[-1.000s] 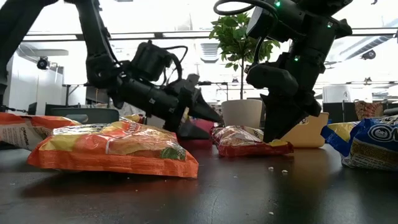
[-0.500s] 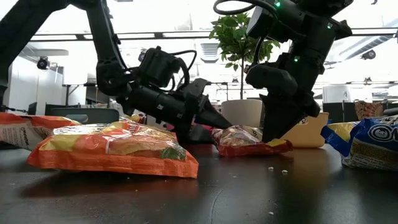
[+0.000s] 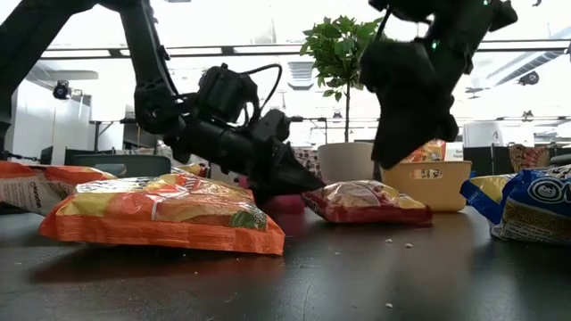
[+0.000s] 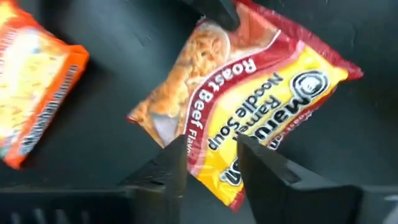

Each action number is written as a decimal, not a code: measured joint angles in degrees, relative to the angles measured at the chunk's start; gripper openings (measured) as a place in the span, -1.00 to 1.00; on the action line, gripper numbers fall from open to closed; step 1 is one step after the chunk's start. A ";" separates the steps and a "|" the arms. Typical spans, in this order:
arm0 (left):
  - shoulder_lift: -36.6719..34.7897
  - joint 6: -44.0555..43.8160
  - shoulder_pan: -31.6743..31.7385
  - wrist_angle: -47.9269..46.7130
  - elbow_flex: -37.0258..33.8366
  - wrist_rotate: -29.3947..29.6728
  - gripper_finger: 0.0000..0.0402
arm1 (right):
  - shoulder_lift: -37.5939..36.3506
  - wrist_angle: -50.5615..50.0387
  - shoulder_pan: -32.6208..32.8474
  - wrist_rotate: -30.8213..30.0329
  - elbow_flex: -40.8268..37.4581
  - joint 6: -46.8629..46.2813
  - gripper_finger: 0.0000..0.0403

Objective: Sort Maruchan noodles
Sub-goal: Put the red noodle pack into the blue bin

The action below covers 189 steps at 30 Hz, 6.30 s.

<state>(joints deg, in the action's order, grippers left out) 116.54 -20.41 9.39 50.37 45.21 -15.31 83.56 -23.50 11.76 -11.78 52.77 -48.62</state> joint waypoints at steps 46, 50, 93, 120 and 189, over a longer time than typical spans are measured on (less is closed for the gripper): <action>-11.70 29.36 -6.62 -1.89 -1.03 -9.78 -1.00 | 1.66 16.41 -6.55 15.38 -0.57 41.83 0.18; -11.70 29.02 -6.62 -1.81 -1.03 -9.75 -1.00 | 1.72 16.45 -6.55 15.44 -0.57 41.54 -0.04; -71.58 43.35 -0.17 -53.37 -6.38 13.54 -0.55 | 2.73 41.81 -6.73 2.56 3.90 44.22 -0.94; -75.77 26.10 2.69 -52.37 -18.53 16.62 -0.55 | 15.43 19.81 -8.69 2.74 13.53 32.48 -0.94; -9.12 19.66 -10.80 -25.13 -1.79 1.23 -1.00 | 11.36 50.99 -2.67 -1.38 -16.53 -18.21 0.63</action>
<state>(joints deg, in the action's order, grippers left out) 107.41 -0.76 -1.41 25.24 43.42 -14.08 94.92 27.49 9.09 -13.16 36.24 -66.83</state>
